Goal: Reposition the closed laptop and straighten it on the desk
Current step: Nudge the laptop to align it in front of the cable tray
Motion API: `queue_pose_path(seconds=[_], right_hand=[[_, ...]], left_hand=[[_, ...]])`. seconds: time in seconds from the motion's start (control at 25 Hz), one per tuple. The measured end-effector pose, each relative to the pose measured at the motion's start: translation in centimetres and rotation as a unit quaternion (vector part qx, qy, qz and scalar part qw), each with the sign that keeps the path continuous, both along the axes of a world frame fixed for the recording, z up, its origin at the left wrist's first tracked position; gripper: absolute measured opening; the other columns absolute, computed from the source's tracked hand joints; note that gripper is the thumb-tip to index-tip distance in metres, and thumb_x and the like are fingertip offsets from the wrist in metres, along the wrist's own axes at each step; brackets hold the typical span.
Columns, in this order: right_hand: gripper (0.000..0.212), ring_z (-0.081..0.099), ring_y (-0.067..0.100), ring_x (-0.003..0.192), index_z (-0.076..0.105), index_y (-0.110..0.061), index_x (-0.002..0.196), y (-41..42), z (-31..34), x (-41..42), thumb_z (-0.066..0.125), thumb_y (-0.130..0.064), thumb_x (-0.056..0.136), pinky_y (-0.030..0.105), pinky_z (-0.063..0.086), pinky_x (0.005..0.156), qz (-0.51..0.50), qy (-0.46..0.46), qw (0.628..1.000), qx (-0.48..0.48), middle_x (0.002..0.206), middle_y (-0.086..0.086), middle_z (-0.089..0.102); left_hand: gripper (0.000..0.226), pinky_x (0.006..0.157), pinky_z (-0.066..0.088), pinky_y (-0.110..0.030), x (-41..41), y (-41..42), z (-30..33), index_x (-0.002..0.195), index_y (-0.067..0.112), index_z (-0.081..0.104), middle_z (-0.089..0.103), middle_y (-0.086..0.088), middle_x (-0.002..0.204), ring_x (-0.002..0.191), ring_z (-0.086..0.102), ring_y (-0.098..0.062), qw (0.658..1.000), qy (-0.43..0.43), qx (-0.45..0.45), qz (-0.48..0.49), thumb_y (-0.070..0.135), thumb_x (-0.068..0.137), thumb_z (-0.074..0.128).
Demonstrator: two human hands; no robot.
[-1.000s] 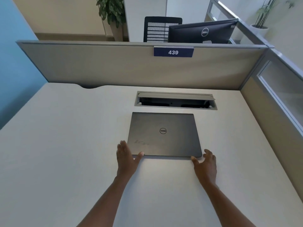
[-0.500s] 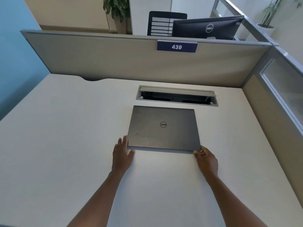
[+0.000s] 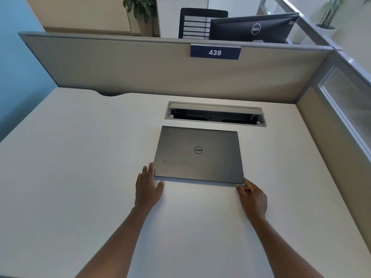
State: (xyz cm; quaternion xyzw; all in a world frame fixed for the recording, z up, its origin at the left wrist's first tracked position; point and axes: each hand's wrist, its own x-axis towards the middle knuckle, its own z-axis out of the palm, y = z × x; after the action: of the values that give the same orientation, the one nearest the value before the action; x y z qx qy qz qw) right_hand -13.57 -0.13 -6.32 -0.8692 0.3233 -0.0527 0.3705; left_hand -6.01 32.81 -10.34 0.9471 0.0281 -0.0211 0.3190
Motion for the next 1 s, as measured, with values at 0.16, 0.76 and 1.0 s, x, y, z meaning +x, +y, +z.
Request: queue_pose_path(seconds=[0.16,0.76,1.0], right_hand=[[0.022,0.044,0.021,0.059,0.051,-0.014,0.068,0.1,-0.2,0.2,0.058,-0.023,0.087,0.030,0.036,0.054,-0.021,-0.008,1.000,0.008,0.059,0.004,0.053],[0.017,0.056,0.028,0.072,0.058,-0.022,0.081,1.0,-1.3,0.3,0.054,-0.029,0.096,0.028,0.034,0.055,-0.052,-0.014,0.998,-0.044,0.071,-0.002,0.061],[0.042,0.051,0.037,0.107,0.056,-0.006,0.132,3.2,0.3,1.8,0.049,-0.001,0.091,0.044,0.044,0.091,-0.042,-0.025,0.996,-0.078,0.114,0.016,0.060]], left_hand=[[0.083,0.124,0.006,-0.036,0.0,0.0,0.0,0.158,0.016,0.013,0.021,-0.008,0.166,0.155,0.010,-0.022,1.000,0.004,0.017,-0.011,0.029,0.091,0.058],[0.083,0.126,0.005,-0.036,-0.9,0.1,0.4,0.159,0.012,0.009,0.019,-0.008,0.166,0.155,0.009,-0.021,0.997,-0.001,0.066,-0.034,0.027,0.089,0.052],[0.064,0.125,0.010,-0.045,-0.9,-0.9,1.5,0.155,0.002,0.020,0.018,-0.016,0.165,0.154,0.014,-0.032,0.988,-0.067,0.131,-0.049,0.029,0.098,0.029]])
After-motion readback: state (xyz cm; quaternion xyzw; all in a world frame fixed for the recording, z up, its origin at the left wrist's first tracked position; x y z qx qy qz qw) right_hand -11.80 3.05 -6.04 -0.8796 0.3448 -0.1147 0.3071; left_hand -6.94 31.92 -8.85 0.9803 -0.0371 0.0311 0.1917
